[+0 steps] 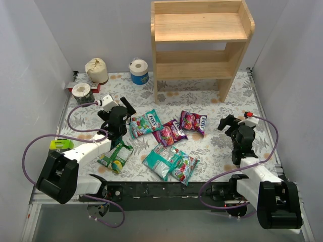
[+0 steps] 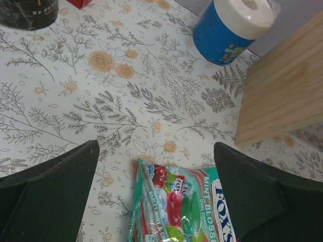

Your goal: Place and organize the candy bags onto the shelf

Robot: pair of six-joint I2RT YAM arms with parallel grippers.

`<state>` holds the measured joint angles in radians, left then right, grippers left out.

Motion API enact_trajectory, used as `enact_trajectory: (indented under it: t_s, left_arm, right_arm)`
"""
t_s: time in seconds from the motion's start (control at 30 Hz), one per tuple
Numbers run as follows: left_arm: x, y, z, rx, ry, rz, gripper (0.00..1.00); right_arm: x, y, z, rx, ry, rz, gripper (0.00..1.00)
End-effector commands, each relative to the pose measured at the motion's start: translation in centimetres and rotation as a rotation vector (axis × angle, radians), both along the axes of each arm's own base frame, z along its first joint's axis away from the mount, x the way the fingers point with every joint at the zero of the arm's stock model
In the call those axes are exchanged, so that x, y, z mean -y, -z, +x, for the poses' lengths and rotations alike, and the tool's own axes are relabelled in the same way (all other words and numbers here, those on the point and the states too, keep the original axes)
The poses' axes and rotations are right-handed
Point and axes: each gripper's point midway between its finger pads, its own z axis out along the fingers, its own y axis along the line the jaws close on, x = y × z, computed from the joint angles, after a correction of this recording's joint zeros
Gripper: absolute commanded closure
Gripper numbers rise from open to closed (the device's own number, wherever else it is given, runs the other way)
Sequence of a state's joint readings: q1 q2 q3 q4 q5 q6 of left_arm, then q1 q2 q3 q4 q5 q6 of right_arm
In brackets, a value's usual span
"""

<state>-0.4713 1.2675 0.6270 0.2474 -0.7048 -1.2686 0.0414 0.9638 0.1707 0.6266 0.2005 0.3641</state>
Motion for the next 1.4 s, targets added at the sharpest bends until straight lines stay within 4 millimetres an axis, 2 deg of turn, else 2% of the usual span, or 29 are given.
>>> enact_trajectory:
  t_s: [0.0,0.07,0.1,0.17,0.2,0.23,0.3,0.4,0.57,0.6,0.63,0.77,0.83,0.93,1.07,1.1,1.13,1.17,1.27,1.37]
  left_arm:
    - [0.2,-0.5,-0.4,0.017,0.018,0.018,0.02]
    - [0.3,-0.7,-0.3,0.029,0.001,-0.027,0.02]
    - [0.2,0.0,-0.6,-0.005,-0.016,-0.043,0.02]
    - [1.2,0.7,-0.6,-0.034,0.012,-0.089,0.02]
    - [1.8,0.9,-0.5,-0.046,0.039,-0.11,0.02]
    - [2.4,1.1,-0.5,-0.057,0.059,-0.13,0.02]
    - [3.6,0.8,-0.6,-0.062,0.116,-0.171,0.02]
    - [4.2,-0.3,-1.0,-0.045,0.143,-0.221,0.02]
    - [4.1,-2.3,-1.5,-0.025,0.131,-0.279,0.02]
    - [4.0,-2.1,-1.9,-0.047,0.13,-0.277,0.02]
    - [4.2,-2.9,-1.9,-0.029,0.133,-0.302,0.02]
    - [4.5,-3.3,-3.0,-0.057,0.159,-0.326,0.02]
    - [4.6,-3.0,-3.5,-0.072,0.173,-0.338,0.02]
    - [5.1,-3.3,-4.1,-0.072,0.214,-0.358,0.02]
    - [6.1,-3.6,-4.3,-0.093,0.284,-0.333,0.02]
    - [6.2,-3.8,-4.3,-0.103,0.29,-0.323,0.02]
    - [6.2,-3.8,-4.3,-0.11,0.291,-0.318,0.02]
    - [6.1,-3.9,-4.3,-0.113,0.288,-0.315,0.02]
    - [5.8,-4.0,-4.6,-0.125,0.281,-0.303,0.02]
    - [6.0,-4.4,-4.9,-0.121,0.308,-0.297,0.02]
  right_arm:
    - [0.5,-2.3,1.4,0.032,0.044,0.019,0.02]
    - [0.4,-2.2,1.5,0.023,0.043,0.031,0.02]
    - [0.1,-1.9,1.5,-0.001,0.025,0.028,0.02]
    - [-0.6,-3.2,2.3,-0.032,-0.011,0.048,0.02]
    - [-1.0,-2.2,1.8,-0.106,-0.025,0.054,0.02]
    - [-1.2,-3.7,2.4,-0.09,-0.04,0.055,0.02]
    - [-2.4,-4.3,2.1,-0.101,-0.111,0.062,0.05]
    - [-4.2,-5.4,0.9,-0.097,-0.221,0.074,0.08]
    - [-8.1,-5.4,-2.2,-0.133,-0.425,0.17,0.12]
    - [-8.7,-6.1,-2.7,-0.115,-0.463,0.172,0.13]
    - [-9.6,-6.2,-3.4,-0.118,-0.519,0.177,0.13]
    - [-12.1,-7.0,-5.3,-0.133,-0.654,0.181,0.14]
    - [-13.3,-6.7,-6.3,-0.183,-0.716,0.202,0.14]
    - [-16.4,-6.9,-7.9,-0.218,-0.859,0.22,0.14]
    - [-21.8,-6.8,-10.7,-0.23,-1.08,0.198,0.14]
    - [-22.6,-5.9,-10.9,-0.262,-1.11,0.194,0.14]
    - [-23.5,-6.1,-11.0,-0.259,-1.141,0.183,0.14]
    - [-24.8,-4.9,-11.8,-0.312,-1.186,0.172,0.15]
    - [-27.0,-3.3,-12.0,-0.364,-1.241,0.117,0.16]
    - [-29.2,-3.0,-11.7,-0.381,-1.296,0.088,0.17]
